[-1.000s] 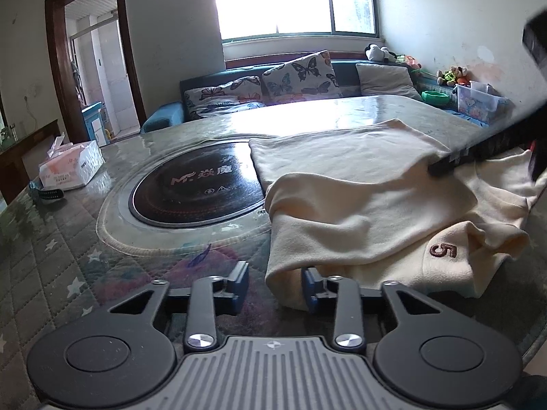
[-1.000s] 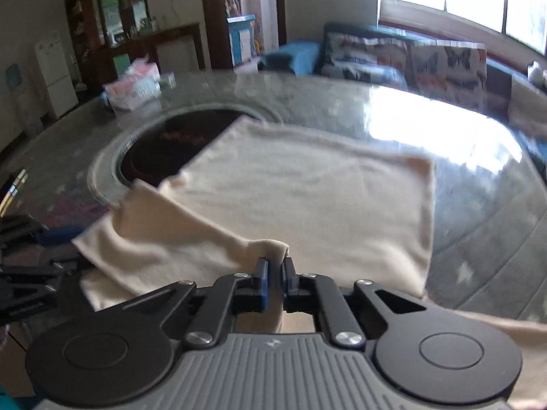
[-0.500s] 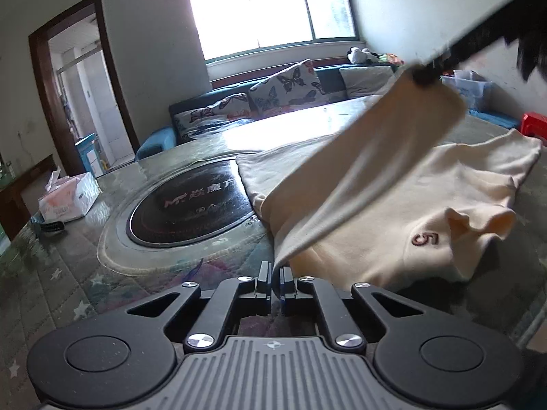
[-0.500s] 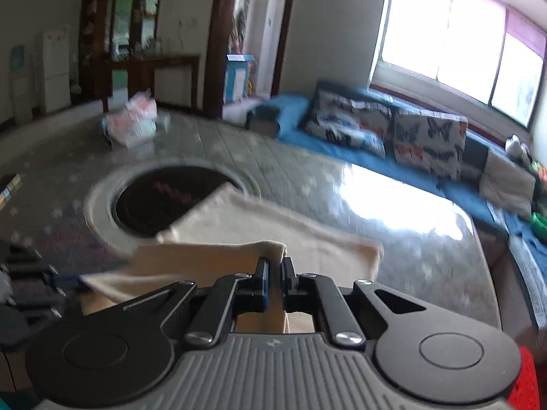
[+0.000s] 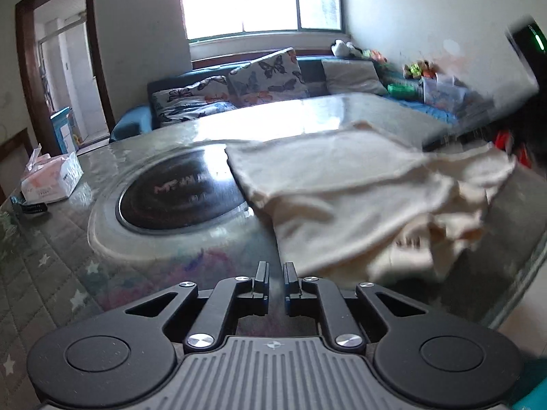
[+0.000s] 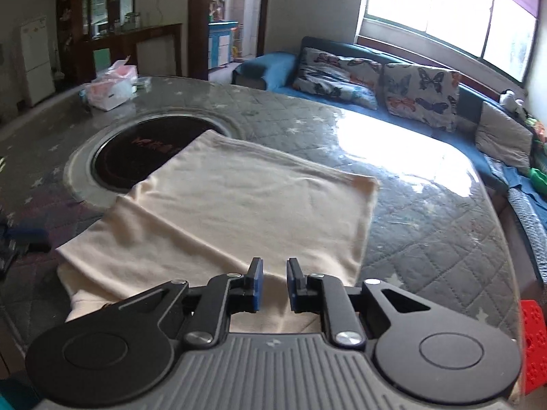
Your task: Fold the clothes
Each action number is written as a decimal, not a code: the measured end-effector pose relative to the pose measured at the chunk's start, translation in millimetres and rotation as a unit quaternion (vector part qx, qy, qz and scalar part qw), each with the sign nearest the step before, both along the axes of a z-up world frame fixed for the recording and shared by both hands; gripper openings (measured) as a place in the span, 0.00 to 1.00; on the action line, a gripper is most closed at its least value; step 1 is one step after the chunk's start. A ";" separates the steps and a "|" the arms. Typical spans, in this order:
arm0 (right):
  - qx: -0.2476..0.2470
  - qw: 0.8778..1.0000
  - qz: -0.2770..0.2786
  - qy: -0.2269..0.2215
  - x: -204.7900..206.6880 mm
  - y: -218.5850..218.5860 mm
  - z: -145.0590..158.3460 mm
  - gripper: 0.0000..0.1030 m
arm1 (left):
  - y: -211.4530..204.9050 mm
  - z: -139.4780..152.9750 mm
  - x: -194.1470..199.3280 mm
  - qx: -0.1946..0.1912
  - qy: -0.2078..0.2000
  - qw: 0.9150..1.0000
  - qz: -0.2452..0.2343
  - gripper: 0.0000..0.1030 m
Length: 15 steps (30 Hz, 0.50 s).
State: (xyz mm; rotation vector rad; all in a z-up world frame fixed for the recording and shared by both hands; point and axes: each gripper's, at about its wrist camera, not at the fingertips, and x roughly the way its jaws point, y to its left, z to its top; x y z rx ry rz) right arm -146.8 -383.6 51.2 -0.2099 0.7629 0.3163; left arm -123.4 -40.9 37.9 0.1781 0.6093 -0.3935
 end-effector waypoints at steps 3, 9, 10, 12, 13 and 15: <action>0.004 1.000 0.014 0.011 -1.1 5.3 -8.0 0.20 | -7.8 8.2 18.8 -0.032 0.005 0.999 -0.010 0.10; 0.008 0.999 0.026 0.018 -6.9 6.2 -16.6 0.37 | -39.0 -1.9 58.3 -0.043 0.023 0.998 -0.033 0.10; 0.009 0.999 0.026 0.018 -8.9 4.5 -16.6 0.37 | -43.1 -5.3 63.5 -0.041 0.026 0.998 -0.037 0.10; 0.011 0.999 0.025 0.020 -11.3 1.2 -17.8 0.38 | -48.7 -13.1 73.2 -0.024 0.026 0.999 -0.028 0.10; 0.012 0.999 0.024 0.021 -12.2 -0.4 -18.7 0.38 | -49.3 -16.9 77.1 -0.015 0.025 0.999 -0.017 0.09; 0.014 0.999 0.021 0.025 -13.6 -4.3 -22.4 0.38 | -45.5 -23.5 83.3 -0.006 0.027 1.000 0.007 0.06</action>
